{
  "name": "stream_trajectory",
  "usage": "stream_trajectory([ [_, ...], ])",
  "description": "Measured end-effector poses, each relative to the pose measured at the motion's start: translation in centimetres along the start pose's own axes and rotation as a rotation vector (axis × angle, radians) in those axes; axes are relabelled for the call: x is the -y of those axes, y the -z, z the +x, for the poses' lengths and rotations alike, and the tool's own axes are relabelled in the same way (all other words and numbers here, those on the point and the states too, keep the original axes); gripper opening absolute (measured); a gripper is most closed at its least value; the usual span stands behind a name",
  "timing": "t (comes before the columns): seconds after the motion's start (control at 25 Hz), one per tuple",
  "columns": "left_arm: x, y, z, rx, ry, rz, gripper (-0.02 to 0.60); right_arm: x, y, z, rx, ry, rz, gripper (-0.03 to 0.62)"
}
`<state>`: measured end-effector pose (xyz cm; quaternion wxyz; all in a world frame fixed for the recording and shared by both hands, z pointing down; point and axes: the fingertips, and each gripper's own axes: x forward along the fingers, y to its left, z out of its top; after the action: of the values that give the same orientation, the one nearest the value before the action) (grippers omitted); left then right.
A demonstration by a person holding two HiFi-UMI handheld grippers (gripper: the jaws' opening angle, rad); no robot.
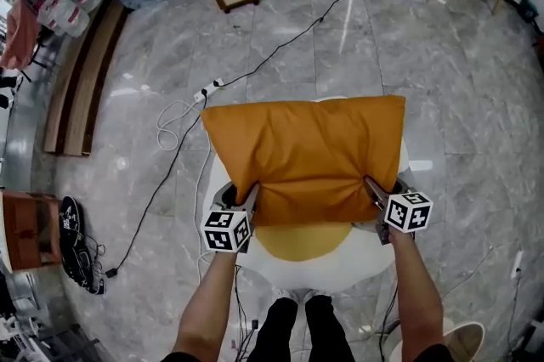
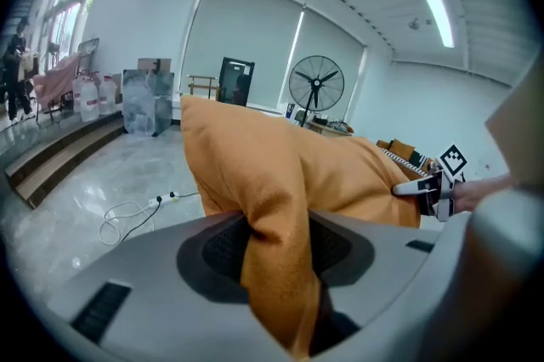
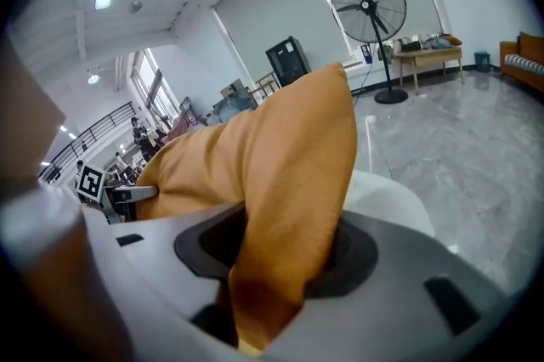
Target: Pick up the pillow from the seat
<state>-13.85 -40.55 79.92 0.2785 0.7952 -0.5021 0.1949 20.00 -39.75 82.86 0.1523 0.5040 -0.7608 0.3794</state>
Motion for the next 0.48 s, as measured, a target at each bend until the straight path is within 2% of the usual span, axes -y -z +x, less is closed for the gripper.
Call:
stream_trajectory([
  [0.2,3.8,-7.3,-6.4,0.109,0.031,-0.001,0.183,-4.1,-6.9,-8.1,0.115,0.037,-0.069,0.202],
  [0.48,7.7,-14.9,-16.2,0.221,0.049,-0.014,0.169,-11.4,-11.9,-18.5,0.215,0.036,-0.046,0.199],
])
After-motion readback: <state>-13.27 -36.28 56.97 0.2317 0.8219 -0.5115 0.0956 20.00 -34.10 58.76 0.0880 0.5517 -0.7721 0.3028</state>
